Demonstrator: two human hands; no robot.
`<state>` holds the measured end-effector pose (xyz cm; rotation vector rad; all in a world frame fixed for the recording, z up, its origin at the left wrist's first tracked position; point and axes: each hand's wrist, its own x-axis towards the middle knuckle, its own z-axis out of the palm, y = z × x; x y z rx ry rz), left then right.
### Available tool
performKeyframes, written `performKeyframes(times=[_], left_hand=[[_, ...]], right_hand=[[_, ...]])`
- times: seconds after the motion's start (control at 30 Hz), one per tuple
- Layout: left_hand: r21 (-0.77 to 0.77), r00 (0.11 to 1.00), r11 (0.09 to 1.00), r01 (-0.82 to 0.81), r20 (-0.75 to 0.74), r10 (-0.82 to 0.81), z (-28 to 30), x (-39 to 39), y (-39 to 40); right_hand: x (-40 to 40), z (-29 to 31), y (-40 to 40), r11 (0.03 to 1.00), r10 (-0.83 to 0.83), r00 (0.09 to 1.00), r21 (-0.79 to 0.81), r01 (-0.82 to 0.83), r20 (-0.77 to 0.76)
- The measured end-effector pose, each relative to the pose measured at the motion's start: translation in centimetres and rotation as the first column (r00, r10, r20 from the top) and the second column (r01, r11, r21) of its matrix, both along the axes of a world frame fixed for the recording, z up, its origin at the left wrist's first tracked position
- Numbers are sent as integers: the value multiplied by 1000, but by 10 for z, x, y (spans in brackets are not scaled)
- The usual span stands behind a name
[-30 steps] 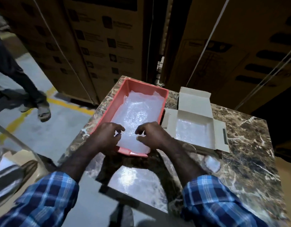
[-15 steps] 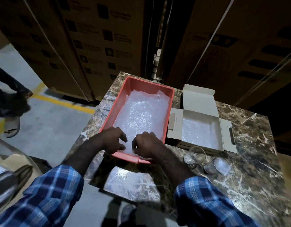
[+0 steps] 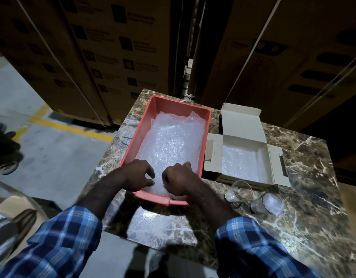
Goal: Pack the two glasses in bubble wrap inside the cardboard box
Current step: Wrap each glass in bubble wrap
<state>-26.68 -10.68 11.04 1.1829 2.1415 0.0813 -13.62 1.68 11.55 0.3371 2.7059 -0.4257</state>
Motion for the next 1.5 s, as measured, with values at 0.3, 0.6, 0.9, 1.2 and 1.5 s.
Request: performKeyframes(times=[0.3, 0.6, 0.9, 1.2, 1.5], left_hand=[[287, 960, 938, -193, 253, 120, 11, -3, -3], [678, 907, 603, -420, 333, 257, 29, -12, 13], [710, 818, 406, -575, 488, 304, 36, -11, 22], [654, 747, 360, -665, 593, 301, 42, 0, 19], [652, 732, 333, -681, 622, 279, 56, 3, 22]], right_hand=[[-1, 28, 32, 833, -470, 871, -399, 383, -145], [13, 42, 43, 681, -603, 775, -629, 374, -192], [29, 49, 66, 745, -633, 657, -554, 373, -409], [43, 46, 70, 396, -839, 506, -861, 320, -197], [47, 61, 76, 461, -863, 395, -810, 363, -314]])
